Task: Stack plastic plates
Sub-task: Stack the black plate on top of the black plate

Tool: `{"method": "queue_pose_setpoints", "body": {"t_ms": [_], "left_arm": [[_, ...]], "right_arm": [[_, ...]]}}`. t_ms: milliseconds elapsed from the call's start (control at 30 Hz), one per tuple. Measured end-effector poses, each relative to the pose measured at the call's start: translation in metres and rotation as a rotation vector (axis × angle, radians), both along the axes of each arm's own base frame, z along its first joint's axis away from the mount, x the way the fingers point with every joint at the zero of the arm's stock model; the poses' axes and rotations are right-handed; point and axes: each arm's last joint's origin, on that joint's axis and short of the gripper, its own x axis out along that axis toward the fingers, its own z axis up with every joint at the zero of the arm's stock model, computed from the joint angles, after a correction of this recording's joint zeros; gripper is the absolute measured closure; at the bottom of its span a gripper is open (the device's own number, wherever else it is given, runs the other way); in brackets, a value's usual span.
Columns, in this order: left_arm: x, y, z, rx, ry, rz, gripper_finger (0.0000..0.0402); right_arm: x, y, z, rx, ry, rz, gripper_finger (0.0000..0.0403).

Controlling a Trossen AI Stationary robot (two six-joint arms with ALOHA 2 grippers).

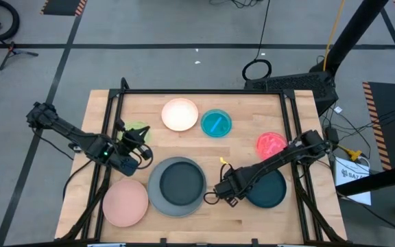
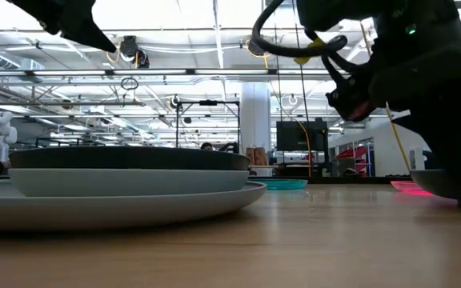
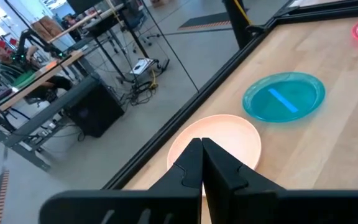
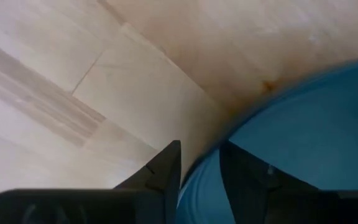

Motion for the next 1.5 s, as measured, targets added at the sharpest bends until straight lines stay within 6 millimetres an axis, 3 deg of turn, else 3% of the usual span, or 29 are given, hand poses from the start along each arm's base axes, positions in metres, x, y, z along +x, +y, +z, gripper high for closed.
{"method": "queue_pose_setpoints", "body": {"t_ms": [300, 400, 633, 833, 1067, 1267, 1500], "left_arm": [[0.0, 0.0, 0.0, -0.001, 0.0, 0.0, 0.0398], [0.0, 0.0, 0.0, -0.001, 0.0, 0.0, 0.0398], [0.0, 0.0, 0.0, -0.004, -0.003, 0.001, 0.0398], [0.0, 0.0, 0.0, -0.004, -0.003, 0.001, 0.0398], [0.0, 0.0, 0.0, -0.004, -0.003, 0.001, 0.0398], [0.0, 0.0, 0.0, -0.014, -0.003, -0.003, 0.0398], [0.0, -0.001, -0.001, -0.038, 0.0, -0.012, 0.0398]], "right_arm": [[0.002, 0.002, 0.001, 0.056, -0.012, -0.023, 0.0384], [0.004, 0.004, 0.004, 0.078, -0.009, -0.022, 0.0395], [0.019, 0.009, 0.042, 0.074, -0.072, 0.057, 0.0394], [0.032, 0.008, 0.085, -0.065, -0.205, 0.269, 0.0397], [0.047, 0.013, 0.119, -0.22, -0.404, 0.727, 0.04], [0.061, 0.023, 0.127, -0.268, -0.549, 1.103, 0.04], [0.08, 0.033, 0.117, -0.277, -0.658, 1.284, 0.0401]]}}
